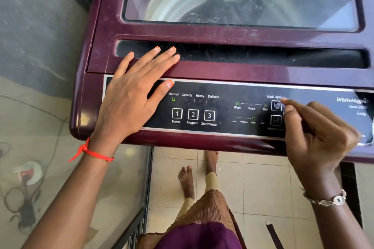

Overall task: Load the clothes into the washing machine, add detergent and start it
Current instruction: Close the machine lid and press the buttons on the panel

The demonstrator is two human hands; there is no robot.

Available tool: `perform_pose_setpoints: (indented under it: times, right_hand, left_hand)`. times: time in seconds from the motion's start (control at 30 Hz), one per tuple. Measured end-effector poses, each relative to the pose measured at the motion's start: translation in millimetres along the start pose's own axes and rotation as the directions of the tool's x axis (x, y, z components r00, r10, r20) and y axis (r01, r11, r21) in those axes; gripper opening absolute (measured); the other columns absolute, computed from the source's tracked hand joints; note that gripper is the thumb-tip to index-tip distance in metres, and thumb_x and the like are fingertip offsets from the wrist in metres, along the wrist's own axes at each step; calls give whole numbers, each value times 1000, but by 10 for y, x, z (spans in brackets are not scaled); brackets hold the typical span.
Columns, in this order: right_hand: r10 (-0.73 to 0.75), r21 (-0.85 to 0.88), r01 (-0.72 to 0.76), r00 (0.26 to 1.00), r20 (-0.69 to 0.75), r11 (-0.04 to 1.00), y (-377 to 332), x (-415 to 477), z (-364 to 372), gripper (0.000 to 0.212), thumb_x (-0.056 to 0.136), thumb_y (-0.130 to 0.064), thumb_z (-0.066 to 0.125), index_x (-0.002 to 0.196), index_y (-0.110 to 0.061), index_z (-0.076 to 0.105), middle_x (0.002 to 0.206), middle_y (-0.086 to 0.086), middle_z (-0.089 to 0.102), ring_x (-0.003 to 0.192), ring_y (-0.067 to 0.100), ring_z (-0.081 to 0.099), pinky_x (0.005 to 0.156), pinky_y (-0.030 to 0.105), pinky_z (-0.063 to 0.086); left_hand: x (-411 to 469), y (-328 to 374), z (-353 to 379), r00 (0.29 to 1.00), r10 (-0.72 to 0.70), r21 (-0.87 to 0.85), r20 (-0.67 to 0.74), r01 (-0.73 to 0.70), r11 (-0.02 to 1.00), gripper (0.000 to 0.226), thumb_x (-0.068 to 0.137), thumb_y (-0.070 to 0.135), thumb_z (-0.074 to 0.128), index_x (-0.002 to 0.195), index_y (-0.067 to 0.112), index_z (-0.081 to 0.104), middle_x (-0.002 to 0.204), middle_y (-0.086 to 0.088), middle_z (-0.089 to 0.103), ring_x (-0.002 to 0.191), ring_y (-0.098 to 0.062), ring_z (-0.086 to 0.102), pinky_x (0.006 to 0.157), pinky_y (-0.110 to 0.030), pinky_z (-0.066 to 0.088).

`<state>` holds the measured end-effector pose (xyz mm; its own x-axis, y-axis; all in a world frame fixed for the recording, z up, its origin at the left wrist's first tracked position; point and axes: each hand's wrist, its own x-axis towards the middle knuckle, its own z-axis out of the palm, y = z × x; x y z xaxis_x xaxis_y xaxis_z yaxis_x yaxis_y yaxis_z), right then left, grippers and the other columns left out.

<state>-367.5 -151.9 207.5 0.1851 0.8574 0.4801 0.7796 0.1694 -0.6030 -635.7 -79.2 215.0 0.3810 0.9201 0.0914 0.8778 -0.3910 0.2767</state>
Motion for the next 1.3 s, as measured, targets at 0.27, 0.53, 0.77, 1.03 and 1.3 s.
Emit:
perform_pose_setpoints:
  times: [0.27,0.53,0.77,1.03,1.3]
  right_hand:
    - [-51,-53,52,998,27,997,-2,52,21,20,82,5,53,72,7,70,49,2,27,38,20,26,48,14,21]
    - [-219,-213,222,975,38,952,49,50,78,21,83,3,53,70,10,69,44,8,34,42,19,25,47,27,17]
    - [-232,-248,234,972,40,940,86,62,95,20,82,3,54,71,11,69,42,10,38,36,23,30,47,28,17]
    - [-211,-233,215,977,41,948,32,89,88,35,85,2,51,50,0,52,58,1,20,48,20,17,56,20,9]
    - [-196,-221,191,981,0,956,55,36,87,30,86,1,48,61,7,63,59,0,21,49,19,17,53,21,11]
  left_hand:
    - [62,88,40,997,-75,101,-14,76,992,51,97,41,22,146,30,26,152,14,28,142,-11,23,116,-40,14]
    - [80,111,52,996,-78,120,-30,81,989,49,97,39,24,144,27,30,148,10,37,139,-14,30,114,-39,16]
    - [115,109,57,997,-79,124,-25,82,989,49,97,39,25,144,26,31,147,8,40,137,-15,32,114,-39,16]
    - [103,127,57,997,-77,110,-29,80,991,49,96,38,25,144,25,33,147,8,40,138,-15,31,115,-40,15]
    - [90,143,78,997,-74,122,-36,78,989,49,97,38,24,144,26,32,147,8,40,138,-15,31,115,-40,15]
